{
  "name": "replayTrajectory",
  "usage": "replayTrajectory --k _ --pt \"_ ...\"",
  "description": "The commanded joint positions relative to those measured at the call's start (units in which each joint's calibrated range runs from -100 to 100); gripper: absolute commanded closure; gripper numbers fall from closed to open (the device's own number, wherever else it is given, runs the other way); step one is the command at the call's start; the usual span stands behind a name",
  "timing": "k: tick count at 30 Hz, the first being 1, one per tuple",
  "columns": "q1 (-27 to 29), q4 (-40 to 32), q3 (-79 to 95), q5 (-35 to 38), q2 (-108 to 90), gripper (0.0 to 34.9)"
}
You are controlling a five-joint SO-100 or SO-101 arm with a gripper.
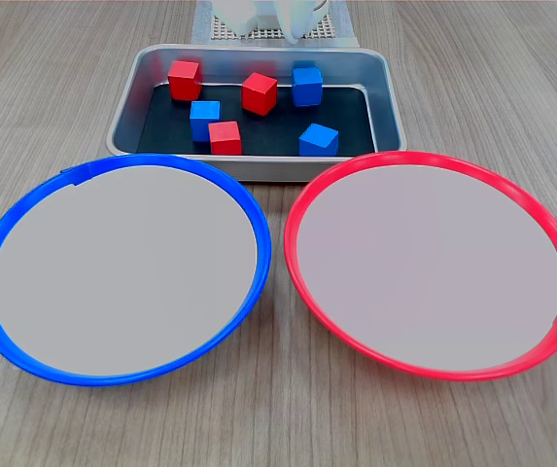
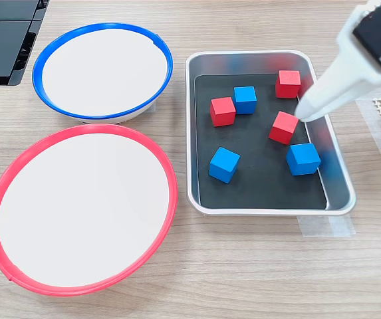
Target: Move six blocks from tray to matching dishes
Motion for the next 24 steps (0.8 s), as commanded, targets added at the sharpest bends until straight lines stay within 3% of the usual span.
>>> replayTrajectory --k 1,5,13,18,23,24 --pt "2.8 13.39 -11.45 17.97 10.58 19.4" --pt "4.4 10.42 -11.08 25.49 18.17 15.9" --pt "2.89 -6.92 -1.98 28.82 25.68 16.6" --pt "0.73 -14.76 2.21 28.86 29.69 18.9" --pt "-2.1 -17.56 2.84 27.74 32.76 20.3" --pt "-3.41 -18.06 2.84 27.79 33.61 25.6"
